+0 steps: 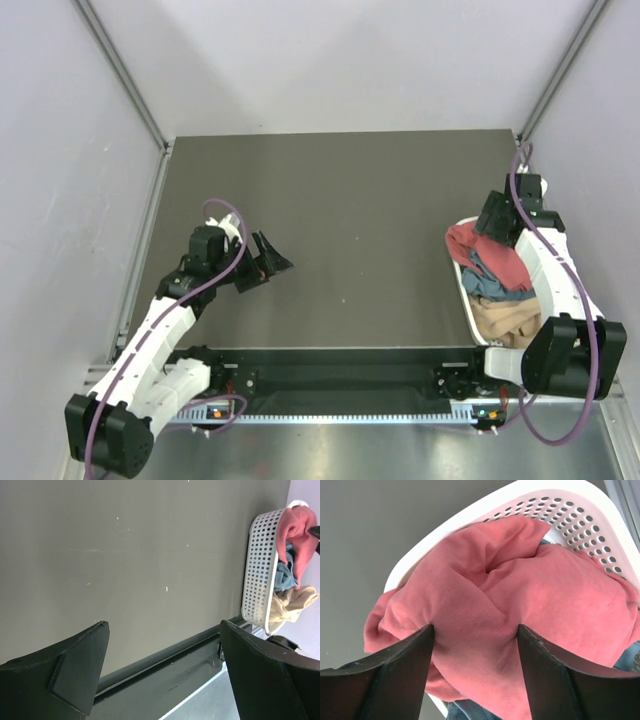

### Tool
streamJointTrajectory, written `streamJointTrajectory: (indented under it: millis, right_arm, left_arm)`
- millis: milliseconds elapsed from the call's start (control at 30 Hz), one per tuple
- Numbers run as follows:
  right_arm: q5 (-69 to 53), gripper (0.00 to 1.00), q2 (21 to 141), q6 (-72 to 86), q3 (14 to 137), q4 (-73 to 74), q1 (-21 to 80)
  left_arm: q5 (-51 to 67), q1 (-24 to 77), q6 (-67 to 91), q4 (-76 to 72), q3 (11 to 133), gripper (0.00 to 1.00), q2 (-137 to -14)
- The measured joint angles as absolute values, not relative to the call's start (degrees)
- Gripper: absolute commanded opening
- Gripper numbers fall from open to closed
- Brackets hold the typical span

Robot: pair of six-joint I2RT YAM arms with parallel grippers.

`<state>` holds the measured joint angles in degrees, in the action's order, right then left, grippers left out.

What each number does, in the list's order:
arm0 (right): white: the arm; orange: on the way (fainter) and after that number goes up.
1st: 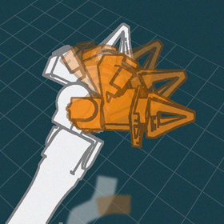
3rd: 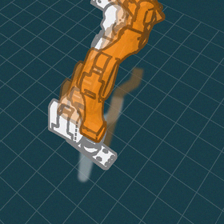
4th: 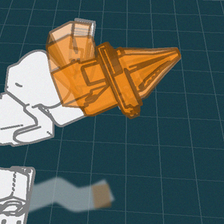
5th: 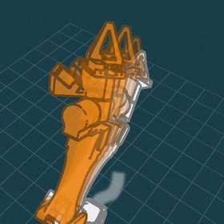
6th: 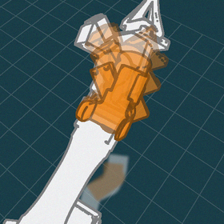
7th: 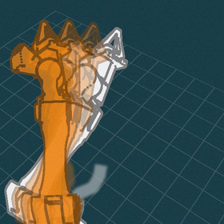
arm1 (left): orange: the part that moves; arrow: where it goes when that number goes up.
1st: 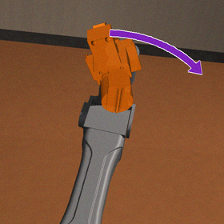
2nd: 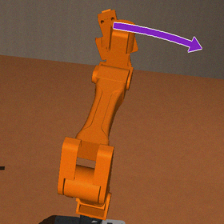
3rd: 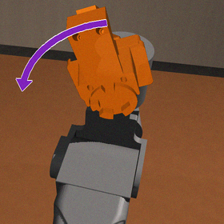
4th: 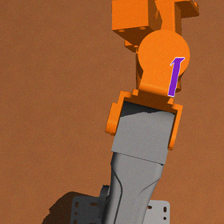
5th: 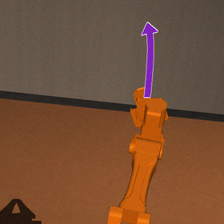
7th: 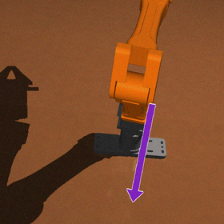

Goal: Fold and stack the t-shirts
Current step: Grab the tshirt from the pile

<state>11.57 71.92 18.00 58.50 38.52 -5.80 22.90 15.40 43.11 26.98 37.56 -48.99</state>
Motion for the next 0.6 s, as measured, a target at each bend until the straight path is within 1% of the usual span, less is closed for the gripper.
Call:
streamJointTrajectory:
  millis: [33,67,100,167,200,233,267,367,433,500,600]
  right_arm:
    - [11.66,0.61,71.9,18.0,58.37,38.46,-5.8]
    - [11.84,0.53,71.66,17.93,58.06,38.11,-5.8]
    - [12.03,0.35,71.5,17.74,57.69,37.74,-5.8]
    - [12.69,0.21,71.5,17.47,57.32,37.54,-5.8]
    - [13.19,0.09,71.53,17.41,57.32,37.54,-5.8]
    - [14.09,0.04,71.53,17.19,57.43,37.56,-5.8]
    - [15.31,0.0,71.53,17.08,57.87,37.89,-5.8]
    - [19.42,0.0,71.77,16.84,62.7,40.97,-5.89]
    - [22.48,0.0,71.81,16.47,69.19,42.52,-6.22]
    - [25.58,0.0,71.72,15.9,78.19,43.79,-6.46]
    - [27.57,0.0,70.65,14.87,90.35,42.35,-6.59]
  left_arm:
    - [23.18,15.4,43.07,26.98,37.41,0.96,-49.32]
    - [23.31,15.4,43.0,27.03,37.3,0.96,-49.6]
    - [23.31,15.4,42.81,27.14,37.28,0.96,-49.8]
    - [23.31,15.4,42.39,27.2,37.28,0.96,-49.89]
    - [23.29,15.4,42.15,27.27,37.28,0.96,-49.89]
    - [23.27,15.4,41.91,27.38,37.28,0.96,-49.89]
    - [23.27,15.4,41.78,27.57,37.3,0.96,-49.89]
    - [23.11,15.4,41.36,28.69,37.82,0.96,-49.87]
    - [23.07,15.4,41.15,29.56,38.81,0.96,-49.82]
    - [22.83,15.4,40.77,30.5,40.05,0.96,-49.17]
    - [22.31,15.4,40.56,31.35,41.63,0.96,-47.48]
